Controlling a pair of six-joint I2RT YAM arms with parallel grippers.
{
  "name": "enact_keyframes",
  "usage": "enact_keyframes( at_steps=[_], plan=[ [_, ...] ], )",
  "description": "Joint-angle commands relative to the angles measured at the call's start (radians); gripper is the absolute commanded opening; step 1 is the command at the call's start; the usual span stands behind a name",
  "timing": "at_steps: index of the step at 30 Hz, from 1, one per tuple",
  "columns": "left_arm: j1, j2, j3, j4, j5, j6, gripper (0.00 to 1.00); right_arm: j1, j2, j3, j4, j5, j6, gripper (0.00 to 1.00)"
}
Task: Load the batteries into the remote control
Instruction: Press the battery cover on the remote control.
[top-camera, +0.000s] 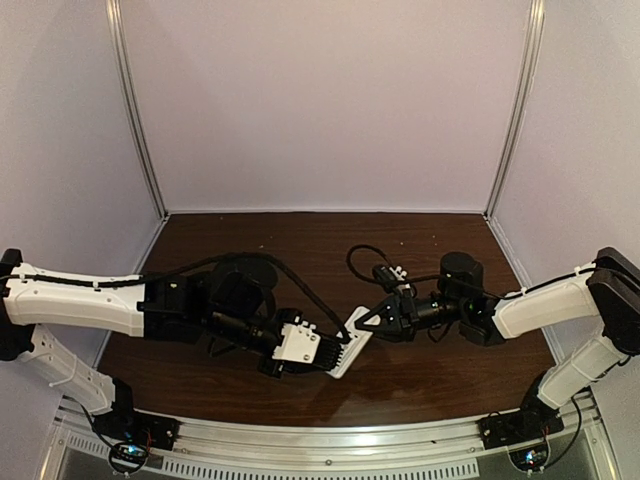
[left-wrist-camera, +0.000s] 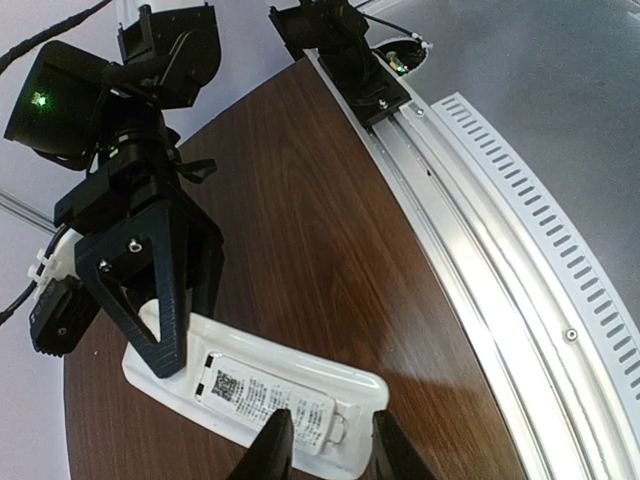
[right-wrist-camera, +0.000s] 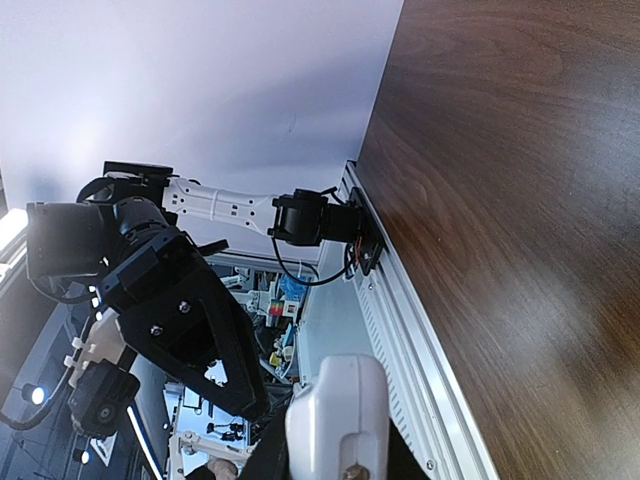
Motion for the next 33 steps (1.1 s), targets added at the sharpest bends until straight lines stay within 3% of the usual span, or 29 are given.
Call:
enact_keyframes(
  at_steps=[1,33],
  plan=[
    [-0.002,0.019,0.031,-0.004,0.002,0.024,0.28,0.009,0.001,0.028,0.035,-0.019,-0.013,0.0],
    [-0.001,0.099,0.055,-0.016,-0.047,-0.02,0.21,0.041,0.029,0.034,0.11,-0.038,0.023,0.0]
  ],
)
